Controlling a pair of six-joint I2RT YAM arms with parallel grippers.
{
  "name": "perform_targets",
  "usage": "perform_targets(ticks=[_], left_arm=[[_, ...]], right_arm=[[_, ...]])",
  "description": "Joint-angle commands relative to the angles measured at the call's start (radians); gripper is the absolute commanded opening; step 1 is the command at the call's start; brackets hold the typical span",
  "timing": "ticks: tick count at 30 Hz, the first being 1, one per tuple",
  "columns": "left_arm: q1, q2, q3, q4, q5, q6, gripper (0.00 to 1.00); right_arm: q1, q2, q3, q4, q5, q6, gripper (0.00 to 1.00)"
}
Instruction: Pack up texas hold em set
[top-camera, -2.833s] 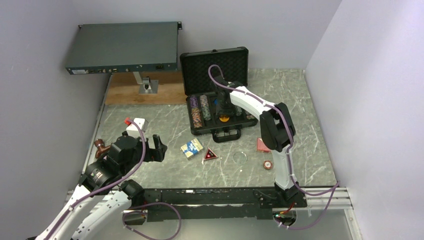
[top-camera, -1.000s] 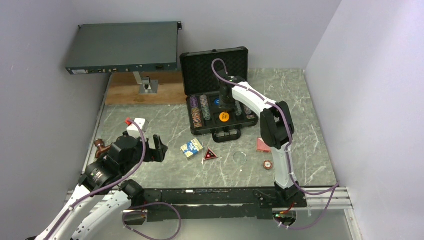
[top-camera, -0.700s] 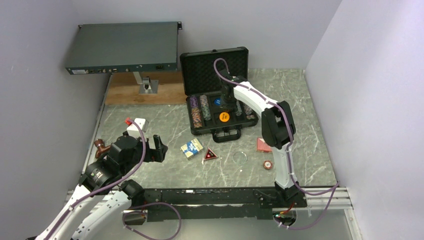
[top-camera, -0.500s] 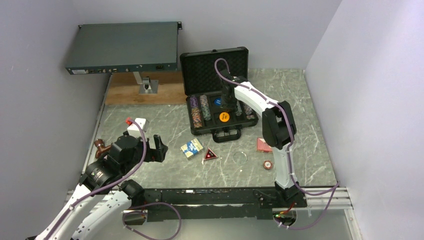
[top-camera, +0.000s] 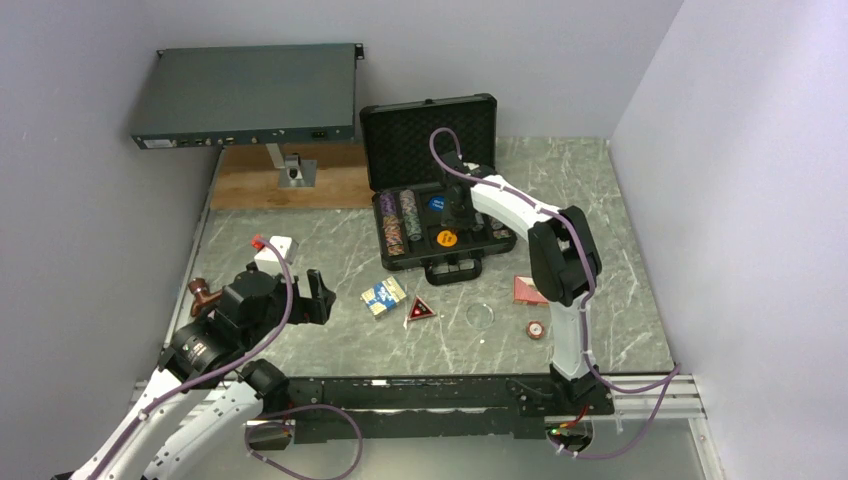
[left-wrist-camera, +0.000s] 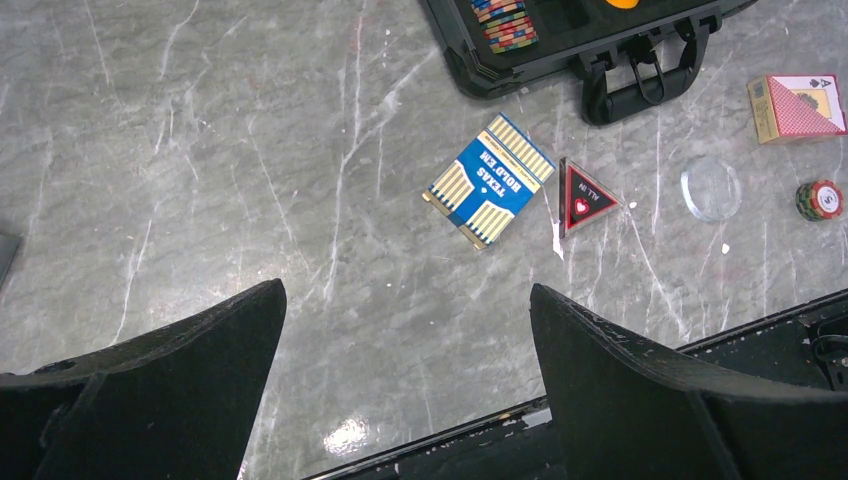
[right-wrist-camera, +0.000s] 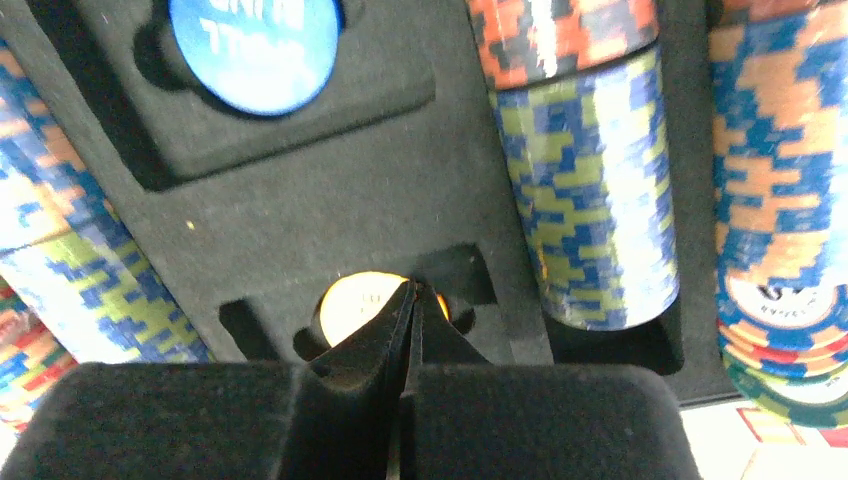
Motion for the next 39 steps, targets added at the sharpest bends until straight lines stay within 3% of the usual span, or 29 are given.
perform_targets(ticks=[1, 19, 25, 32, 37, 39], left_arm=[[-0.001, 0.007, -0.003, 0.037, -0.003, 0.006, 0.99], [-0.001, 0.009, -0.005, 0.042, 0.007, 0.011, 0.99], [-0.001, 0.004, -0.005, 0.042, 0.005, 0.01, 0.99], [-0.001, 0.001, -0.005, 0.039, -0.002, 0.008, 0.99], [0.0, -0.002, -0.005, 0.037, -0.01, 0.005, 0.99], [-0.001, -0.002, -0.005, 0.036, -0.01, 0.005, 0.99]], right_arm=[[0.019, -0.011, -0.065, -0.047, -0.006, 0.027, 0.0], [0.019, -0.041, 0.236, -0.197, 0.022, -0.055, 0.0], [0.019, -0.133, 0.197, -0.234, 0.014, -0.074, 0.09], [0.019, -0.307, 0.021, -0.238, 0.025, -0.076, 0.35], [0.016, -0.465, -0.146, -0.244, 0.067, 0.016, 0.75], [0.015, -0.529, -0.214, -0.245, 0.072, 0.071, 0.84]])
